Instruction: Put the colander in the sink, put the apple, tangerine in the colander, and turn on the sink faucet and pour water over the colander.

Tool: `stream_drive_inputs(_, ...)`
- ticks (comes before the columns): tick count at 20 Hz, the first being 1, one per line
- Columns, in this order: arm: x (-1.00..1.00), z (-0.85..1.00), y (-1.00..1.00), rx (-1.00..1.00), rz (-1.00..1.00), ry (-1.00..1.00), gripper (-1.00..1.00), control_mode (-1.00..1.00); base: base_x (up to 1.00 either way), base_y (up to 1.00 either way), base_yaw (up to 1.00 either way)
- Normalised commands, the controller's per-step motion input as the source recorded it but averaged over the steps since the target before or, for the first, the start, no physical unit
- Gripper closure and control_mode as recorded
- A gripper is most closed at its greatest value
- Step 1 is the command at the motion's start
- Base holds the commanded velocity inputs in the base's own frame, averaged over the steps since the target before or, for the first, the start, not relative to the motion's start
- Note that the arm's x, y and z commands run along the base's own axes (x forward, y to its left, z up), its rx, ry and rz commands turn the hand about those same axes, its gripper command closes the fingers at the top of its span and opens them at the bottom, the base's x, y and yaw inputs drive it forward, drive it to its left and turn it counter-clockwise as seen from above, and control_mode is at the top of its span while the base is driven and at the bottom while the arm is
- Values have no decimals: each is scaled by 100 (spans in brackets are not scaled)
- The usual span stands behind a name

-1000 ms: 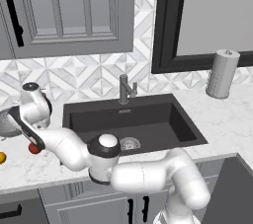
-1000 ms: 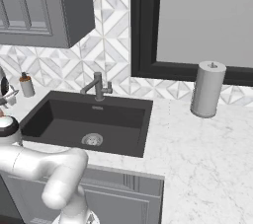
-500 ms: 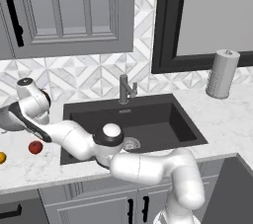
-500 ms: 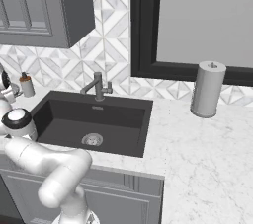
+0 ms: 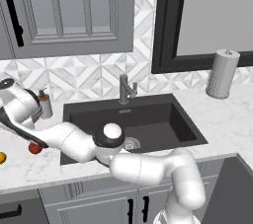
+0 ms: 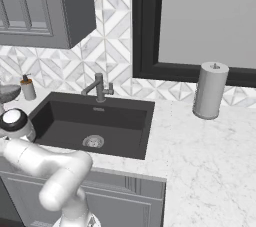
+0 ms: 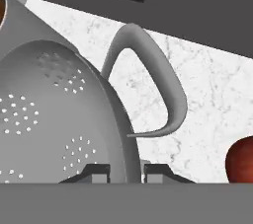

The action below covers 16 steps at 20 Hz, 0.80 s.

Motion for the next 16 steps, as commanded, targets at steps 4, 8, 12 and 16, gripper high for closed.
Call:
stream_drive_inputs(4,-100,-7,19,18,-31,-65,100,-100,0,0,0)
stream_drive_inputs(8,-100,-8,-4,26,-27,-60,100,-100,0,0,0)
stream_drive_inputs(12,-100,-1,-57,31,-29,-20,100,-100,0,0,0)
stream_drive_inputs(16,-88,-11,-100,39,-29,0,100,-100,0,0,0)
